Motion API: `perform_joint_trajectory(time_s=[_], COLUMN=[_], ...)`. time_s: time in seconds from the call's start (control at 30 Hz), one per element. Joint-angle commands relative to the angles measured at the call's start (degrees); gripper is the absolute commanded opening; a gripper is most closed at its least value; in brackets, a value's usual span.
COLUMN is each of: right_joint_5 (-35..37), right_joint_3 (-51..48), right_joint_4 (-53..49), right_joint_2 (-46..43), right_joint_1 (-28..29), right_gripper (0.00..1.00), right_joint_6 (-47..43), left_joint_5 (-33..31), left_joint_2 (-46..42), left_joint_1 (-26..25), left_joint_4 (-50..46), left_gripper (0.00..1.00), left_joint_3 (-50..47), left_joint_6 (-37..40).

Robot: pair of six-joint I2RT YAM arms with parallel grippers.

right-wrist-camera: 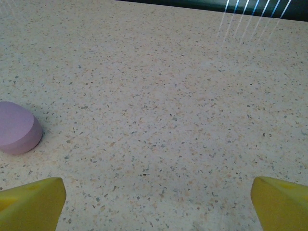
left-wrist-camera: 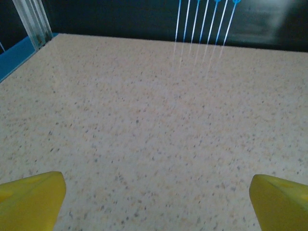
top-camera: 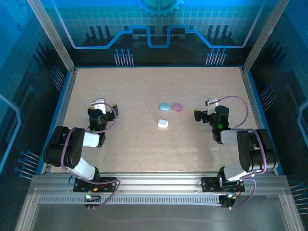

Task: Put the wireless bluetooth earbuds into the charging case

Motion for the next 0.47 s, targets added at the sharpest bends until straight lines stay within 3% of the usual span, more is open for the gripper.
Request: perform_joint_trajectory(time_s=[0.0, 0.43], right_joint_5=[1.0, 1.0], right_joint_3=[0.5, 0.5], right_joint_4=[2.3, 2.3], right_joint_2=[0.0, 0.0], right_joint_1=[-0.1, -0.1], right_gripper=[1.00, 1.00], right_joint_6=[0.2, 0.1], left_joint_5=[-0.2, -0.1], left_joint_2=[-0.6, -0.5], left_joint_1=[-0.5, -0.5], left_joint_4=[-1.3, -1.3], left_gripper=[0.99, 0.99], left_joint_3=[0.3, 0.3], left_joint_6=[0.4, 0.3])
